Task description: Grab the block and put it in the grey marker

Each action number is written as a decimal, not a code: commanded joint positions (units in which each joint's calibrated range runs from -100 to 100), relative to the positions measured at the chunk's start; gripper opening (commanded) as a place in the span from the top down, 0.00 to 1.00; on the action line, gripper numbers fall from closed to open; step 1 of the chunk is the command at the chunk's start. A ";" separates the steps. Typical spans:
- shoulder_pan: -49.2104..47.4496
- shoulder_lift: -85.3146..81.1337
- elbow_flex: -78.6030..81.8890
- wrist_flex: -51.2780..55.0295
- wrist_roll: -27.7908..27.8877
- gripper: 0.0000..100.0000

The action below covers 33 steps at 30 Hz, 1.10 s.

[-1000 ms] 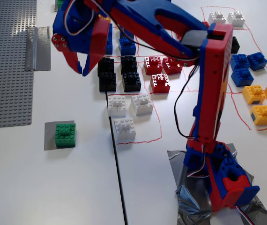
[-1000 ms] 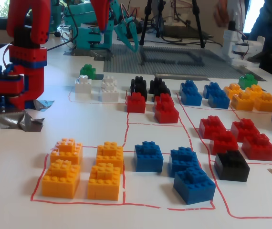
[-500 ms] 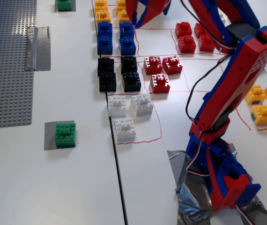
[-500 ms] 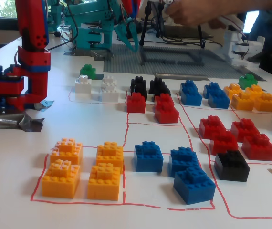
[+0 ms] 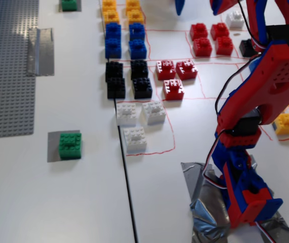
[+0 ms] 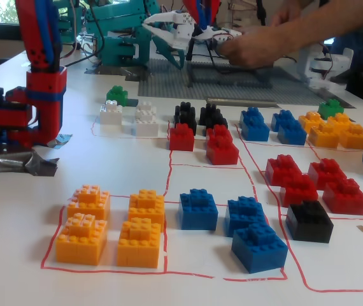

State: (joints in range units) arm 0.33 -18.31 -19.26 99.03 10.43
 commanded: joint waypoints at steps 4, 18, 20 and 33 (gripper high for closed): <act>4.18 -7.92 6.63 -1.87 -2.83 1.00; 3.69 -14.19 20.62 -12.90 -5.71 1.00; 3.99 -13.95 21.98 -12.82 -6.01 1.00; 8.80 2.56 21.53 -17.61 -9.33 1.00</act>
State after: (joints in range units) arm 8.60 -15.39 8.54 82.36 1.78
